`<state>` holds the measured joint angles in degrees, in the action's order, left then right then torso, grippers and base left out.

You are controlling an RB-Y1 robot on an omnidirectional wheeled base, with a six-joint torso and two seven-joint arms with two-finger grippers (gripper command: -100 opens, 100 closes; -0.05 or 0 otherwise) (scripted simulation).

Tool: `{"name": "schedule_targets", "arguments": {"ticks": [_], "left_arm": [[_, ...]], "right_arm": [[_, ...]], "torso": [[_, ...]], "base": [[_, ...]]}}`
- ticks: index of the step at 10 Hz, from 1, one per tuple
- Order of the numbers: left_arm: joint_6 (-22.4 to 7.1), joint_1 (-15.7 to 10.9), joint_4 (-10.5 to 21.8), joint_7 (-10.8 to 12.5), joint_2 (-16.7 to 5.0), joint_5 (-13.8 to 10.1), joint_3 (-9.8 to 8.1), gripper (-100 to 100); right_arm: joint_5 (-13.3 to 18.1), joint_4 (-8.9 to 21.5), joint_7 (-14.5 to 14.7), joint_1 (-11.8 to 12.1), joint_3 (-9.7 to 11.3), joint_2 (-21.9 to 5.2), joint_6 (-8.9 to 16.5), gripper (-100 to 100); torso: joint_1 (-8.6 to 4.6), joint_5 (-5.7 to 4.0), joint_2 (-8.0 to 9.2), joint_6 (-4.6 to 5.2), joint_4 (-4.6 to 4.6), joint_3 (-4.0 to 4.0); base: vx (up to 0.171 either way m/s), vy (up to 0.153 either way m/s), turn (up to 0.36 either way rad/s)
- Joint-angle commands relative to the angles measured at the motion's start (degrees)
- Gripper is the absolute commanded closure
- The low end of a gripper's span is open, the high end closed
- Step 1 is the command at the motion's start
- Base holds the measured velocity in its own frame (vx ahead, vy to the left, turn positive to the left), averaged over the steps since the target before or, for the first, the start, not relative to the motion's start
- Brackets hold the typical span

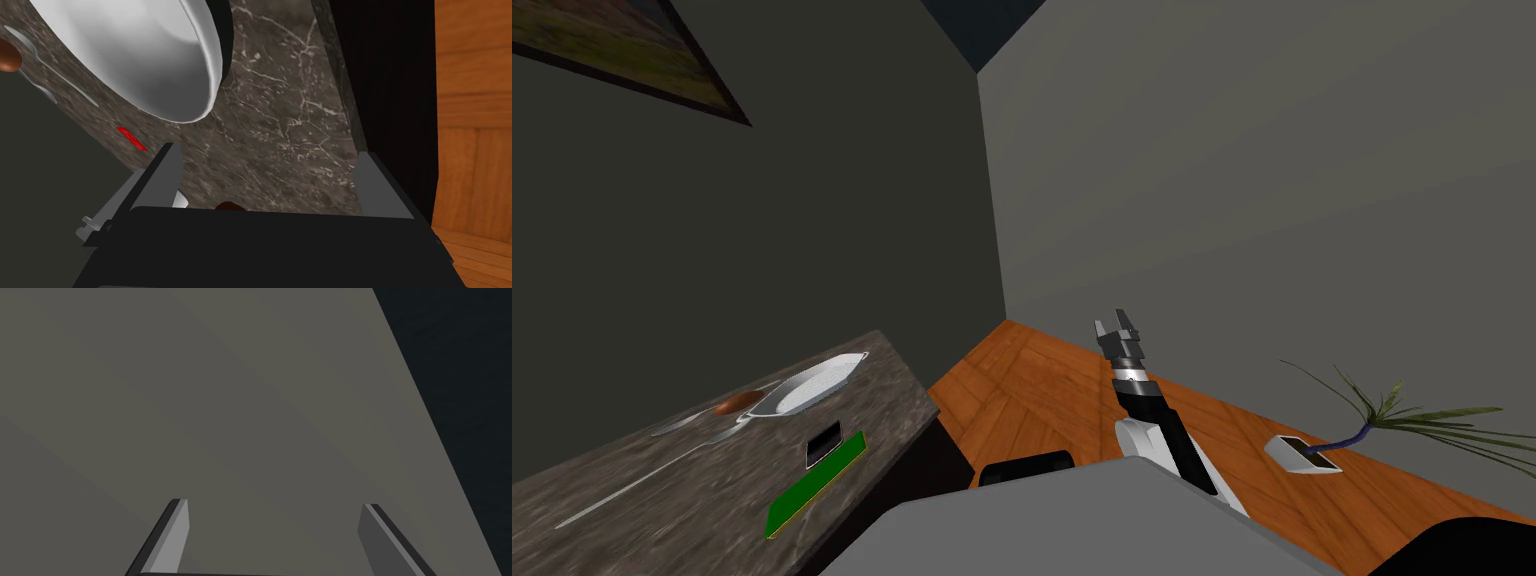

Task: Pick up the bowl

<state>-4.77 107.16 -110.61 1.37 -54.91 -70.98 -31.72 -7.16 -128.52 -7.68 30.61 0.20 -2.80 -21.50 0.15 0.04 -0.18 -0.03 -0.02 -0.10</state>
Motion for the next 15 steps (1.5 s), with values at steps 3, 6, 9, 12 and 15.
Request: {"name": "schedule_targets", "arguments": {"ticks": [3,6,9,12,15], "left_arm": [[-2.0,2.5,1.5,1.5,-6.8,-6.5,0.41,-100],[-2.9,3.0,1.8,2.0,-9.4,-8.8,1.16,-100],[-3.3,3.4,1.6,2.0,-11.4,-10.6,1.89,-100],[-4.0,-0.3,3.4,2.1,-10.7,-8.7,4.71,-100],[-4.7,-2.4,4.1,2.6,-9.8,-6.9,5.99,-100]], "right_arm": [[0.0,0.0,0.0,0.0,0.0,0.0,0.0,0],[0.0,0.0,0.0,0.0,0.0,0.0,0.0,0],[0.0,0.0,0.0,0.0,0.0,0.0,0.0,0],[0.0,0.0,0.0,0.0,0.0,0.0,0.0,0],[0.0,0.0,0.0,0.0,0.0,0.0,0.0,0]], "torso": [[0.01,0.0,-0.09,0.0,-0.02,-0.05],[-0.05,-0.01,0.01,-0.04,0.0,0.0],[-0.1,-0.02,0.1,-0.03,0.03,0.06],[-0.14,-0.03,0.21,-0.06,0.06,0.13],[-0.12,-0.03,0.17,-0.06,0.05,0.1]], "base": [[0.078,0.04,-0.098],[0.052,0.029,-0.033],[0.026,0.017,-0.026],[0.016,0.012,-0.002],[0.024,0.014,-0.002]]}}
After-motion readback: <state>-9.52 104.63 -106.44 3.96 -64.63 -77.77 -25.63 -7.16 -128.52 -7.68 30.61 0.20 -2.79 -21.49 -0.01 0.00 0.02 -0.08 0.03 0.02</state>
